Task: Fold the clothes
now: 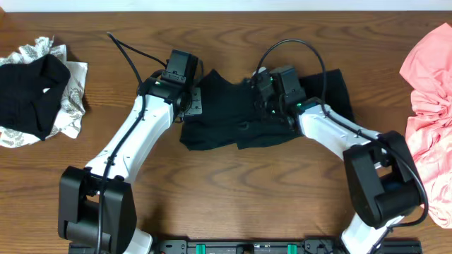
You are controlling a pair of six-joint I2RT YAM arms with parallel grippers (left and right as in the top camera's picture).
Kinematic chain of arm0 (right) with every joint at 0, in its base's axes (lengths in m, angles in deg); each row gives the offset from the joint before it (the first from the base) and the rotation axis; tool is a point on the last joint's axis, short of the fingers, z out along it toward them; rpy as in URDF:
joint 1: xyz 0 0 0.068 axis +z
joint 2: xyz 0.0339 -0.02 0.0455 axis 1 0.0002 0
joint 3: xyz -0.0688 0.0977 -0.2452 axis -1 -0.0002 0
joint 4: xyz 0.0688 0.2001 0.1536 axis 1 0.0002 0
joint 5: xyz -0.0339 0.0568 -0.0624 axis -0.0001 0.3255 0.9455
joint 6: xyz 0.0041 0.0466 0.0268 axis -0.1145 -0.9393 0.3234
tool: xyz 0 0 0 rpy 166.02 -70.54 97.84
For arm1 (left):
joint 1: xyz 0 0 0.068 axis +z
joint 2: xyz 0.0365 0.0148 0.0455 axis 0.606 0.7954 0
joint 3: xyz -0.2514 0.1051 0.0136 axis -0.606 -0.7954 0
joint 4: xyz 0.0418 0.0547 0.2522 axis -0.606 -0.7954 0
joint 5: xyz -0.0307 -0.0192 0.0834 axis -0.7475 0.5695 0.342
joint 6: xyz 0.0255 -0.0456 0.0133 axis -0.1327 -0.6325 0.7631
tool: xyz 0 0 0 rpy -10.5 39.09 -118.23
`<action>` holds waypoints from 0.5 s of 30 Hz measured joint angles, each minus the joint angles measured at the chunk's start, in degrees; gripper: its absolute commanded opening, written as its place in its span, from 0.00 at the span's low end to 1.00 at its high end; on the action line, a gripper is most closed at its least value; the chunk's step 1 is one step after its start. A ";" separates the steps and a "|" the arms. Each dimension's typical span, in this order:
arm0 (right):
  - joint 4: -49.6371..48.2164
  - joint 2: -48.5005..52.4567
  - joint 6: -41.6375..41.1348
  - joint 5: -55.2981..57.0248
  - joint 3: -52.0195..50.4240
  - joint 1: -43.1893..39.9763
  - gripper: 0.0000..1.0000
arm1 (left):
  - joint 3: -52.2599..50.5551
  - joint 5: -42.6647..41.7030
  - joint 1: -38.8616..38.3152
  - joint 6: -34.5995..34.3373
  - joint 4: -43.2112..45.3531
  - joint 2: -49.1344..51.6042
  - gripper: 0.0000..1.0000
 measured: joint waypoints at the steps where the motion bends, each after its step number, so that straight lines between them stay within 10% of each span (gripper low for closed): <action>1: 1.49 -0.72 -0.46 0.31 0.28 -0.63 0.01 | 0.00 -0.04 0.00 0.00 0.02 0.00 0.17; 3: 5.60 -3.04 -1.66 0.66 0.98 -2.29 0.01 | 0.00 -0.55 0.00 -0.13 0.02 0.00 0.06; 15: 26.49 -13.38 -4.33 9.49 3.41 -15.82 0.11 | 0.00 -9.70 -9.03 2.97 1.97 0.00 0.08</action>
